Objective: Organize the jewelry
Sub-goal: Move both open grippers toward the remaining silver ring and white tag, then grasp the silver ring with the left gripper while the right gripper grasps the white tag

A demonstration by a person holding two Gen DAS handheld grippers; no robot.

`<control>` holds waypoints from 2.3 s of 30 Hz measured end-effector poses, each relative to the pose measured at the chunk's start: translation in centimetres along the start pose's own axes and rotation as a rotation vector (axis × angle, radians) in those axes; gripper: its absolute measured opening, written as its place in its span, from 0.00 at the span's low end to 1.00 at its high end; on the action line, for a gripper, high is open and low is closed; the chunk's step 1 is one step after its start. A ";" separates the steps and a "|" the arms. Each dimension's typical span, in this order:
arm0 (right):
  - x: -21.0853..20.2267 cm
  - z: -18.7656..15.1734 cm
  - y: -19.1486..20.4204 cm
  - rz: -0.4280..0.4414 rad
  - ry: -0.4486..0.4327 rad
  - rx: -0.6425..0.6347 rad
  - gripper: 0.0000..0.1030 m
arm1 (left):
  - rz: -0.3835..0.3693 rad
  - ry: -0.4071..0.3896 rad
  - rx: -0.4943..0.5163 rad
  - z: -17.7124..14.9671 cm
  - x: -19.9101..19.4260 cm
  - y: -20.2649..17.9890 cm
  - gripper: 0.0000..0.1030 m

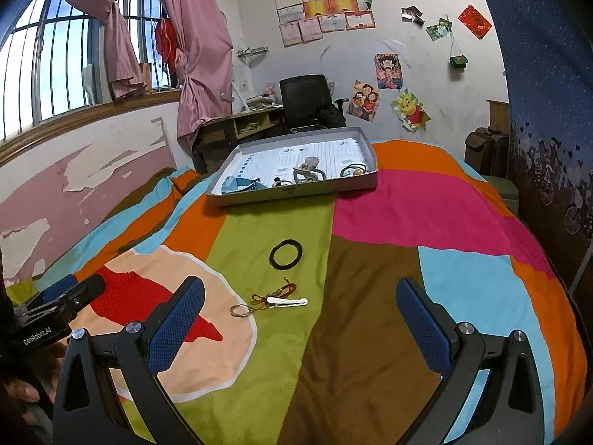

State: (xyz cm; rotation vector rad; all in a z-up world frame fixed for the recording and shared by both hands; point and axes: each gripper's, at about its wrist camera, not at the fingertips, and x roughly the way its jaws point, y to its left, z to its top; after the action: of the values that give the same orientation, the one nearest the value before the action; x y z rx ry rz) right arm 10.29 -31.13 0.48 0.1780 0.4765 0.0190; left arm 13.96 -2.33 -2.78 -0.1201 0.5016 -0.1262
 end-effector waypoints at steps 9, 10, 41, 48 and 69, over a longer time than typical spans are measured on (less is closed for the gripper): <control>1.5 1.1 -0.3 0.012 0.017 -0.034 0.99 | -0.054 0.071 0.026 -0.4 2.8 -0.6 1.00; 1.7 1.1 -0.3 0.012 0.021 -0.037 0.99 | -0.058 0.079 0.042 -0.4 3.1 -0.8 1.00; 13.2 1.9 -3.3 0.112 0.201 -0.063 0.93 | -0.086 0.146 0.127 -1.0 10.3 -2.4 1.00; 16.0 0.3 -2.6 0.190 0.311 -0.125 0.64 | -0.128 0.177 0.175 -1.6 11.3 -2.8 1.00; 21.2 -1.9 -0.2 0.297 0.433 -0.257 0.30 | -0.348 0.307 0.207 -3.3 14.9 -4.4 0.46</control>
State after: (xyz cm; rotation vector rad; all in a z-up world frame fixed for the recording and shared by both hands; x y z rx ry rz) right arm 28.30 -29.74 -10.84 -0.0120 0.8693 0.4144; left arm 24.93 -9.14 -12.04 0.0174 0.7675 -0.5416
